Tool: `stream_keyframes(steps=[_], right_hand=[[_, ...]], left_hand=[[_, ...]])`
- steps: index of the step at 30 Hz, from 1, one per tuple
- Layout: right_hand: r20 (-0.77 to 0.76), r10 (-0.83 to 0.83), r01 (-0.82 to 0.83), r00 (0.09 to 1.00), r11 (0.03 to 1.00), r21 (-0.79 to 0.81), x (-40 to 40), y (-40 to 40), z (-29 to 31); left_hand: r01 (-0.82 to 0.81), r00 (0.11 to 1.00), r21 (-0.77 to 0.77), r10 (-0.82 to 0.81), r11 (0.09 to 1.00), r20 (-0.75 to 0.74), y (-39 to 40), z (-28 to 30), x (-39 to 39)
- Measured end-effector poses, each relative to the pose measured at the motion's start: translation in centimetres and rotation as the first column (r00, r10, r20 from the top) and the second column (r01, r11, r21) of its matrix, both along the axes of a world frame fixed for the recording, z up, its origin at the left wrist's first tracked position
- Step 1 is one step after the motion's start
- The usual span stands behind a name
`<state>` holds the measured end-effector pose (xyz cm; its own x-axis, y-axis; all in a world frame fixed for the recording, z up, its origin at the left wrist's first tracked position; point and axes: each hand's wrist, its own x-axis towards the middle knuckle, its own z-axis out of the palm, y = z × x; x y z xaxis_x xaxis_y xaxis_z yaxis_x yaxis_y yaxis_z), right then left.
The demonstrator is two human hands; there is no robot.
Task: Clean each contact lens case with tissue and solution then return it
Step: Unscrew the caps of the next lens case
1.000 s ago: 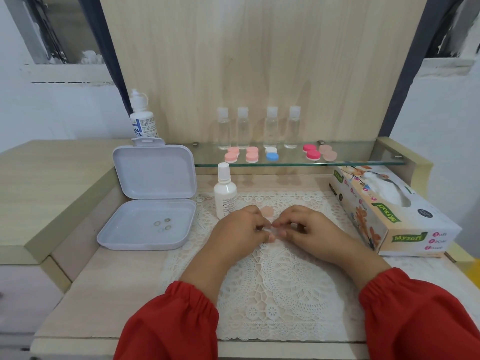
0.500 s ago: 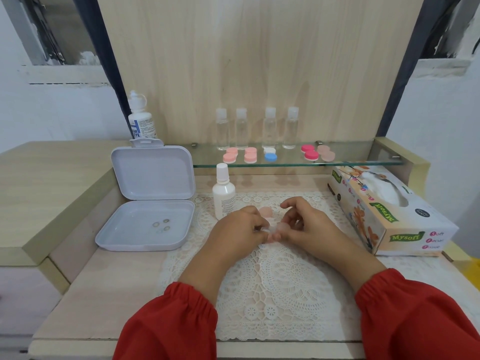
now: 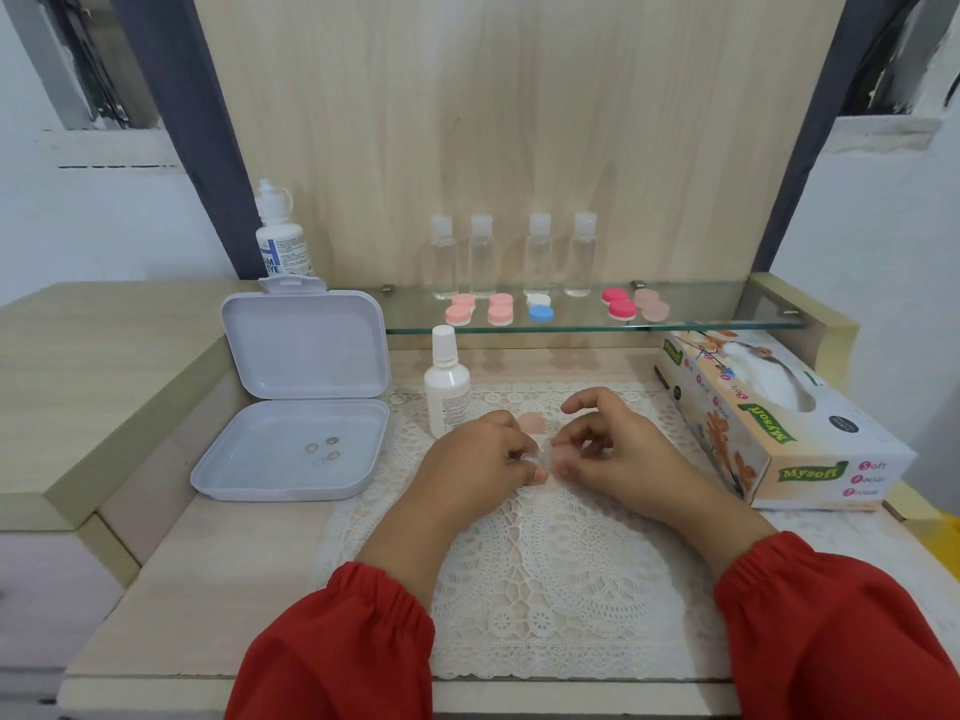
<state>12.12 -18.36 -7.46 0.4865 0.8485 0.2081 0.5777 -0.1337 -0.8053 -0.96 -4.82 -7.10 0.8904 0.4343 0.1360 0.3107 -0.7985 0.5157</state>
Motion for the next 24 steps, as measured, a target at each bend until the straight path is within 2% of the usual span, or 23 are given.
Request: stream_keyframes(steps=[3,7,12,18,24], right_hand=[[-0.044,0.018,-0.019,0.999,1.0,-0.022,-0.15,0.07,0.03],[-0.009,-0.042,0.042,0.999,0.999,-0.005,0.1,0.3,-0.1],[-0.061,0.016,-0.017,0.998,1.0,-0.01,-0.07,-0.02,0.09],[-0.026,-0.039,0.039,0.999,0.999,0.007,0.17,0.16,-0.07],[-0.063,0.019,-0.02,0.998,1.0,-0.017,0.26,0.01,-0.18]], left_hand=[[0.004,1.0,0.016,-0.004,1.0,0.007,-0.02,-0.05,-0.03],[0.007,1.0,0.011,-0.007,1.0,0.01,0.01,-0.05,-0.06],[0.006,1.0,-0.003,-0.006,1.0,0.015,0.01,0.01,-0.07],[0.001,1.0,-0.003,-0.001,1.0,0.013,0.0,0.02,-0.12],[0.003,1.0,-0.003,-0.003,1.0,0.012,-0.05,0.09,-0.15]])
